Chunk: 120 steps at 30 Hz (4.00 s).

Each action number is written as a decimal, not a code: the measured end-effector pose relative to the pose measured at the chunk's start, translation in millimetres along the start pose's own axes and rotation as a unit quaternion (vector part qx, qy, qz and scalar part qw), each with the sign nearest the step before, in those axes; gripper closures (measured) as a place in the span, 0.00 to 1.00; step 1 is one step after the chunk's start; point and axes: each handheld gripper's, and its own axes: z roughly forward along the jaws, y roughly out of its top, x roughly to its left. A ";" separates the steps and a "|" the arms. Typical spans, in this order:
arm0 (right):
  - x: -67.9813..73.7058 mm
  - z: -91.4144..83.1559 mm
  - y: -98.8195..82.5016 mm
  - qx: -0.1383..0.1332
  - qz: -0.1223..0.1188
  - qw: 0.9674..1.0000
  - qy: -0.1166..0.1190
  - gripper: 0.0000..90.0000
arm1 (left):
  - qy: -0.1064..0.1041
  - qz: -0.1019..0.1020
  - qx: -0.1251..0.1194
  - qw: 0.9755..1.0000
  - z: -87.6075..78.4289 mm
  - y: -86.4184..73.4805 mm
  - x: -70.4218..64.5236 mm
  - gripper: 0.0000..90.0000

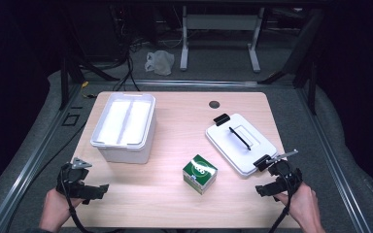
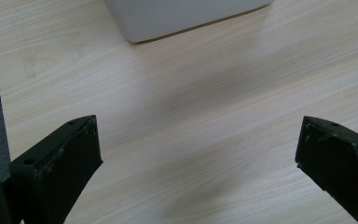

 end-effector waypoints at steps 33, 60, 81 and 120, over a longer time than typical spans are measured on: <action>95.3 -17.5 96.6 -0.006 -0.093 0.993 0.071 0.00 | 0.004 0.005 0.017 1.000 4.3 1.7 -2.0 0.00; 166.4 64.6 141.1 0.084 -0.163 0.981 0.059 0.00 | -0.003 0.010 0.021 1.000 5.3 1.1 -2.6 0.00; 169.3 80.7 140.9 0.113 -0.185 0.975 0.041 0.17 | -0.004 0.014 0.027 1.000 6.3 0.8 -3.4 0.00; 24.6 10.6 20.8 0.120 -0.072 0.990 -0.004 0.18 | -0.007 0.014 0.024 1.000 6.3 0.1 -1.8 0.00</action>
